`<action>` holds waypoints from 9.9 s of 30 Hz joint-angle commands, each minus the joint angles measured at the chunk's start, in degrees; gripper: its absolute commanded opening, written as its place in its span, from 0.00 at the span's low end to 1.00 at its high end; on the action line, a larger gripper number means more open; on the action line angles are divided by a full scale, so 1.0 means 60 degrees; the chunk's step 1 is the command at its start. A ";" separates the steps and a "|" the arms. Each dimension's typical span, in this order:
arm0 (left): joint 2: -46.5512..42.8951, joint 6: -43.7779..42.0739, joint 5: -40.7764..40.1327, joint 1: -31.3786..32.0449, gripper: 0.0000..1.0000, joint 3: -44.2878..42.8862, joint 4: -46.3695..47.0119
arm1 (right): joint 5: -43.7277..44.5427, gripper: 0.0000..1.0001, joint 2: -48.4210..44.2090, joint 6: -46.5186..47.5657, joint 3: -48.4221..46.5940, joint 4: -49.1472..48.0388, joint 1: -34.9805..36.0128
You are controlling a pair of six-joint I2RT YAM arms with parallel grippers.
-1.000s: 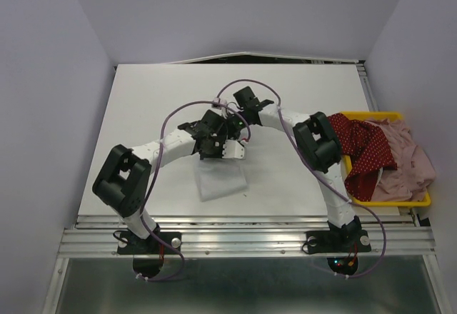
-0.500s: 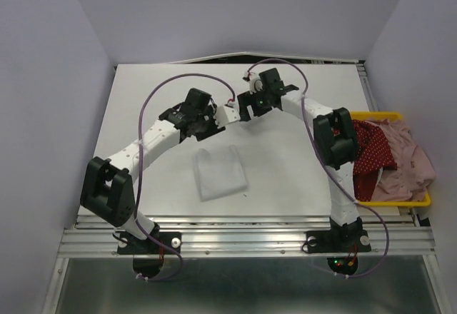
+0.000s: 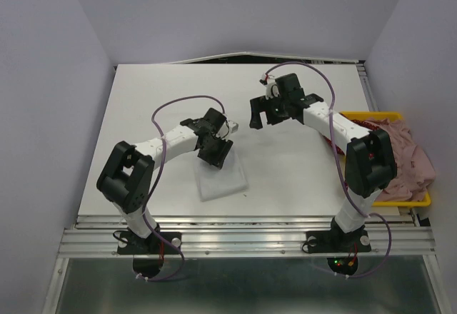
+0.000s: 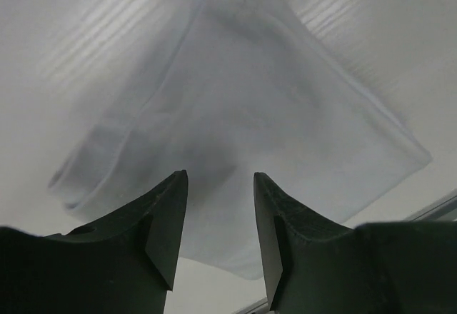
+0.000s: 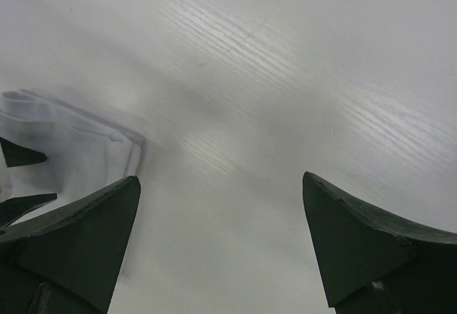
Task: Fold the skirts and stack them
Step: Neatly place the folded skirt to the corner, then grab the skirt from the pile, then move the skirt to the center of the board, then flatten the skirt out
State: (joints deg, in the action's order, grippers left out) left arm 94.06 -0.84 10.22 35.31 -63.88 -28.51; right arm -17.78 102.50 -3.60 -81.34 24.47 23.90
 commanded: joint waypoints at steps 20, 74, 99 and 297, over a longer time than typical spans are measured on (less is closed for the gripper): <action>0.2634 -0.8659 -0.1615 -0.6391 0.57 -0.1130 -0.1356 | 0.0517 1.00 -0.1351 0.0380 0.1281 0.0360 -0.0717; -0.2288 -0.3596 0.1651 -0.3381 0.99 -0.2963 0.1031 | 0.1918 1.00 -0.4133 0.9723 0.1279 0.6294 -0.7030; -0.2874 -0.2921 0.2135 -0.3072 0.99 -0.1775 0.1471 | 0.2677 0.01 -0.4808 0.6872 -0.0590 0.2999 -0.7030; 0.3307 -0.3156 0.2839 0.0004 0.26 -0.4983 0.1149 | -0.1988 0.61 -0.1264 -0.1085 0.4914 -0.1001 -0.1552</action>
State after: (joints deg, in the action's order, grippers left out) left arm 113.93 -19.09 29.41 35.88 -90.61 -20.60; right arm -27.64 92.27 -8.73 -50.28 26.26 14.31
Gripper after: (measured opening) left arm 0.421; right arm 0.652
